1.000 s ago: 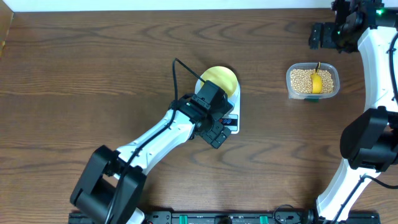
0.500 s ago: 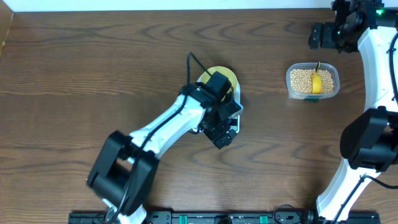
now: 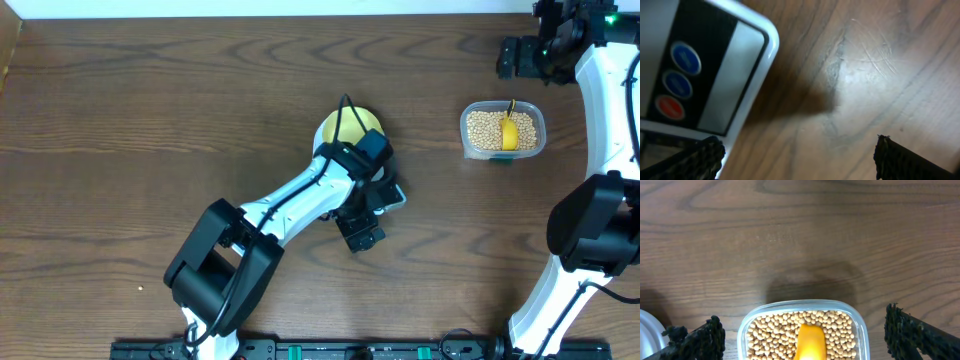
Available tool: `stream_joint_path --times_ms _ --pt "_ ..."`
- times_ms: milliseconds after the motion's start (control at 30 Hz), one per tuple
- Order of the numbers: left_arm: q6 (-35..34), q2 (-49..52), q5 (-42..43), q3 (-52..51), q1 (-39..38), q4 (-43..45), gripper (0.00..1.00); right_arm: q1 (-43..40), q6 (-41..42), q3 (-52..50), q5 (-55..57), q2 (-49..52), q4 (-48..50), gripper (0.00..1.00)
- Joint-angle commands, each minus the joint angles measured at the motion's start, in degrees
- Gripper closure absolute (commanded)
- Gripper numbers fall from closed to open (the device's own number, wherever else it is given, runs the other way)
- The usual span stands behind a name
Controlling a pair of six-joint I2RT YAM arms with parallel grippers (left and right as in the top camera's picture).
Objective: Scoop item into bowl and weigh 50g on scale
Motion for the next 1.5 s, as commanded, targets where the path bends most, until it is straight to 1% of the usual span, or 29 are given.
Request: stream_joint_path --times_ms 0,167,300,433,533,600,733,800,900,1133,1267,1467 --pt "3.4 0.7 -5.2 1.0 -0.6 2.0 0.03 0.0 -0.3 0.8 -0.3 0.2 -0.1 0.01" --pt "3.6 0.7 -5.0 1.0 -0.6 3.1 0.03 0.0 -0.3 0.8 -0.3 0.2 -0.1 0.01" --pt "5.5 0.7 -2.3 1.0 -0.4 3.1 0.02 0.0 -0.3 0.8 -0.3 0.2 -0.1 0.01" --pt "5.7 0.6 -1.4 1.2 0.6 2.5 0.02 0.0 -0.3 0.8 -0.3 0.2 -0.1 0.01" --pt "5.4 0.4 -0.9 4.6 2.0 -0.2 0.03 0.0 -0.3 0.8 -0.3 0.2 -0.1 0.01" --pt "3.6 0.4 -0.9 7.0 2.7 -1.7 0.02 0.0 -0.3 0.8 -0.3 0.2 -0.1 0.01" --pt "-5.7 0.6 -0.8 8.1 3.0 -2.5 0.02 0.0 -0.3 0.8 -0.3 0.2 -0.1 0.01" --pt "-6.7 1.0 0.9 8.0 2.6 -3.4 0.02 0.0 -0.3 0.8 -0.3 0.2 -0.1 0.01" --pt "-6.7 2.0 3.8 7.8 2.1 -4.3 0.02 0.0 -0.3 0.8 -0.3 0.2 -0.1 0.01" --pt "-6.6 5.6 3.8 7.8 1.8 -4.4 0.02 0.0 -0.3 0.8 -0.3 0.2 -0.1 0.01" --pt "-5.1 5.7 3.5 7.8 1.0 -4.5 0.03 0.0 -0.3 0.8 -0.3 0.2 -0.1 0.01" --pt "-4.7 6.8 2.9 7.8 0.6 -4.4 0.02 0.0 -0.3 0.8 -0.3 0.2 -0.1 0.01"
